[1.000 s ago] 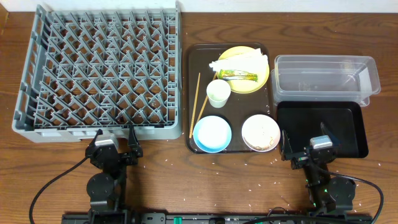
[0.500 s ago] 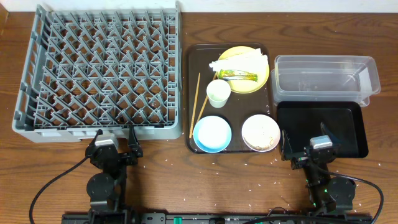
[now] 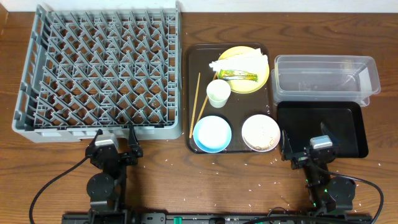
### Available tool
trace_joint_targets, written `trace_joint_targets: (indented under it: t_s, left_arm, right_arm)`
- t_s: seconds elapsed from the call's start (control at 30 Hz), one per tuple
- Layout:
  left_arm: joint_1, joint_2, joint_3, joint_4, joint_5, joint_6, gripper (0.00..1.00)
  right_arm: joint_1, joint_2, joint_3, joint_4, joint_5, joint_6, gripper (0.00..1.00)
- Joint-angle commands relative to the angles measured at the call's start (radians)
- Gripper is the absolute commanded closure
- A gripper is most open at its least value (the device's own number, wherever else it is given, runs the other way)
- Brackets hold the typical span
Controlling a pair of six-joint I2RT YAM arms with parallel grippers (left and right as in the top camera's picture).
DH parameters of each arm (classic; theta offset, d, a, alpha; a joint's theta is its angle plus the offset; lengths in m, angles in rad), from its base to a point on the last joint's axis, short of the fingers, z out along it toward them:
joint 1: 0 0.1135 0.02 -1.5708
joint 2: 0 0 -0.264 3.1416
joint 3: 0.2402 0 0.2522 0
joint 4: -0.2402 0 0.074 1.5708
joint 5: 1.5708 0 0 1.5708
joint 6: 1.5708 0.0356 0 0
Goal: Sort waste into correct bins and load items into the dishwasher
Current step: 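Raise the right gripper from rest toward the yellow plate, then grasp the napkin and yellow snack wrapper on the plate with right gripper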
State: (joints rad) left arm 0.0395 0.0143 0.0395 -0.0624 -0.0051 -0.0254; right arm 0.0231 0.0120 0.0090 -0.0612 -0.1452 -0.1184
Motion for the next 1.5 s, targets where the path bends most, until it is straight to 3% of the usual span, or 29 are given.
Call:
trace_joint_targets:
  t_s: [0.0, 0.47, 0.77, 1.17, 1.47]
  left_arm:
    - [0.007, -0.002, -0.032, -0.014, -0.002, 0.006, 0.14]
    - [0.007, -0.002, -0.032, -0.014, -0.002, 0.006, 0.14]
    - [0.007, -0.002, -0.032, -0.014, -0.002, 0.006, 0.14]
    - [0.007, -0.002, -0.032, -0.014, -0.002, 0.006, 0.14]
    - [0.007, -0.002, -0.032, -0.014, -0.002, 0.006, 0.14]
  right_arm:
    - [0.017, -0.006, -0.003, 0.002, 0.007, -0.010, 0.01]
    - [0.018, -0.005, 0.007, 0.148, -0.023, 0.040, 0.01]
    - [0.018, 0.039, 0.139, 0.072, -0.085, 0.088, 0.01]
    - [0.018, 0.537, 0.559, -0.042, -0.225, 0.088, 0.01]
    - [0.018, 0.969, 1.035, -0.402, -0.312, 0.088, 0.01]
